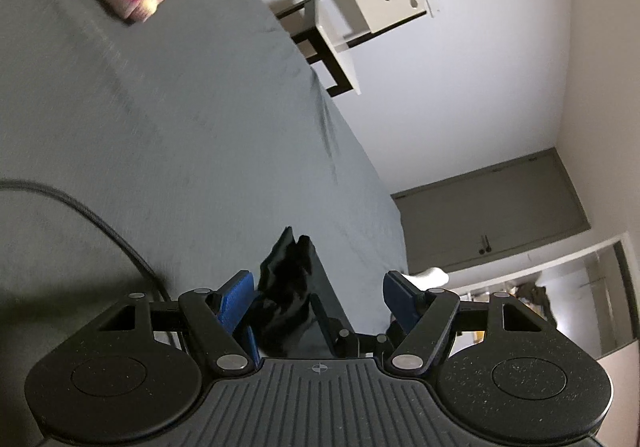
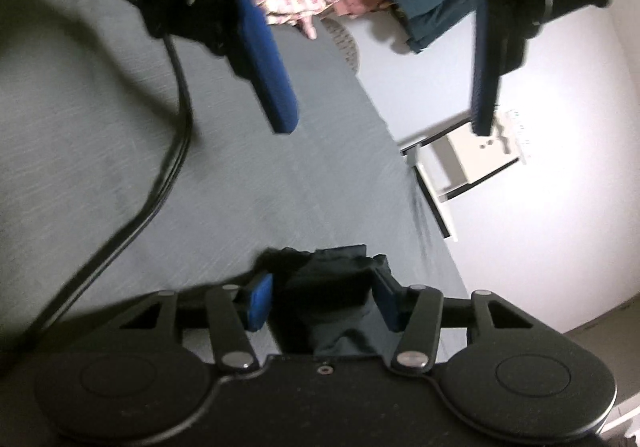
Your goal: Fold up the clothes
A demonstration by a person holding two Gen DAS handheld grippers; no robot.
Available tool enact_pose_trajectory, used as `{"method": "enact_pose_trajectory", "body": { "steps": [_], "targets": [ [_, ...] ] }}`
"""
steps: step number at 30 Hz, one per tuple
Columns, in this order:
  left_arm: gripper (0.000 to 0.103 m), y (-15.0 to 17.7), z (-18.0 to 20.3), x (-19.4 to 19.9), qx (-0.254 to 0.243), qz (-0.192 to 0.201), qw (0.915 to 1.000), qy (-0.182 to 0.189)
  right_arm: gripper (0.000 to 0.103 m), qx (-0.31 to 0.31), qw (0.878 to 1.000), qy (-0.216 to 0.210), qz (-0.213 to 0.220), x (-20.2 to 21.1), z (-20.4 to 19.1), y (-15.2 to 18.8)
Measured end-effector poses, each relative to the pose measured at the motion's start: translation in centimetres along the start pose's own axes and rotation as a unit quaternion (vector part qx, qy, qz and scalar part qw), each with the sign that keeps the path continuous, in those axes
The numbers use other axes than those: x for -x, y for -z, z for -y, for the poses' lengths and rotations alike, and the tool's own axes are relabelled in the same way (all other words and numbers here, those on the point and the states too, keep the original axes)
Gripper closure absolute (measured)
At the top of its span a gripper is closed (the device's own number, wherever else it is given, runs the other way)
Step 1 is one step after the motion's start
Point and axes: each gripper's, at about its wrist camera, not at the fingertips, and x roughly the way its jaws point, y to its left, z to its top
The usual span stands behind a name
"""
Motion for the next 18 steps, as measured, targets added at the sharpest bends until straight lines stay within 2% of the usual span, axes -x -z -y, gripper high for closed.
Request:
{"method": "enact_pose_trajectory", "body": {
  "steps": [3, 4, 5, 9, 12, 18],
  "targets": [
    [0.032, 0.2, -0.3, -1.0, 0.013, -0.009, 0.9999, 0.006, 0.054, -0.052, 0.999, -0.006, 0.001, -0.3, 1.0, 0.7],
    [0.032, 0.3, -0.3, -1.3, 0.016, -0.012, 0.9998, 0.007, 0.058, -0.063, 0.998, -0.010, 0.001, -0.4, 1.4, 0.8],
    [0.032, 0.3, -0.3, -1.5, 0.016, -0.012, 0.9998, 0.004, 0.069, -0.072, 0.997, -0.014, 0.001, -0.5, 1.9, 0.9],
    [0.031, 0.5, -0.2, -2.6, 0.018, -0.021, 0.9996, 0.002, 0.077, -0.111, 0.993, -0.027, 0.019, -0.4, 3.7, 1.6],
    [0.032, 0.6, -0.5, -3.5, 0.027, -0.027, 0.9993, 0.004, 0.079, -0.151, 0.987, -0.036, 0.033, 0.6, 4.2, 1.2],
    [0.030, 0.2, -0.4, -7.7, 0.038, -0.061, 0.9973, 0.014, 0.079, -0.256, 0.962, -0.078, 0.051, 1.3, 8.6, 2.8]
  ]
}}
